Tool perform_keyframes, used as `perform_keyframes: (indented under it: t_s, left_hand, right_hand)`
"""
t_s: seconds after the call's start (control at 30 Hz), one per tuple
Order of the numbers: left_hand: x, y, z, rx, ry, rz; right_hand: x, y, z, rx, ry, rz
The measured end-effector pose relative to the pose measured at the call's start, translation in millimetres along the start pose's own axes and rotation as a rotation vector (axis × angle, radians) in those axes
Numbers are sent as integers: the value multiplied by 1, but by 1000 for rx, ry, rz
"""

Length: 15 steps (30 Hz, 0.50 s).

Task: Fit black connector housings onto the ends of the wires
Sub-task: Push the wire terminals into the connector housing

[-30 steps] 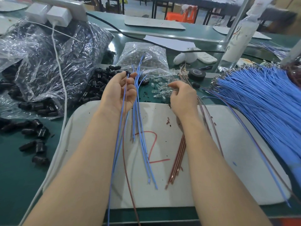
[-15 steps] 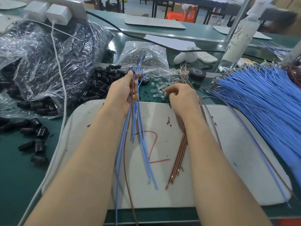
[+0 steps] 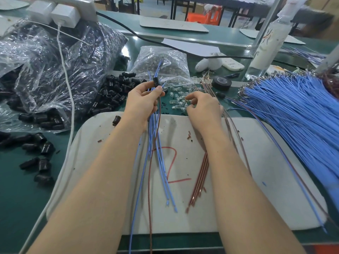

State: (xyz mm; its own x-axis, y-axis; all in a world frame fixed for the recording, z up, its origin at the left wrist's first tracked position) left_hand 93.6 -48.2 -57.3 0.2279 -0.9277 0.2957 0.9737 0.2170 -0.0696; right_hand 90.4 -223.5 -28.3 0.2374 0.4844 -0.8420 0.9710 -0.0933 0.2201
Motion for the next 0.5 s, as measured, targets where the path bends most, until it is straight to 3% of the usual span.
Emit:
perform_keyframes:
  t_s: [0.17, 0.3, 0.5]
  left_hand:
    - [-1, 0, -1, -1, 46, 12]
    - [-3, -2, -1, -21, 43, 40]
    - [1, -7, 3, 15, 62, 11]
  right_hand:
    - [-9, 4, 11, 53, -26, 13]
    - [-3, 7, 21, 128, -83, -76]
    - [1, 7, 22, 120, -87, -35]
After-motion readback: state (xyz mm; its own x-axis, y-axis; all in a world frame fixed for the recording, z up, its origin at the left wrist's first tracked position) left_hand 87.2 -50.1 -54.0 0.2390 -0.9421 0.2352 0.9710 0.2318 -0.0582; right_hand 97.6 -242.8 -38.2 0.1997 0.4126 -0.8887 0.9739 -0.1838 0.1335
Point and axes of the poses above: each hand's wrist, its own y-axis towards the middle knuckle, its own x-axis out of the palm, z = x × y, the point moved 8 cm from there along y, towards the middle knuckle, and after that the axes turned 1 degree about -y, right-handed, at the moved point
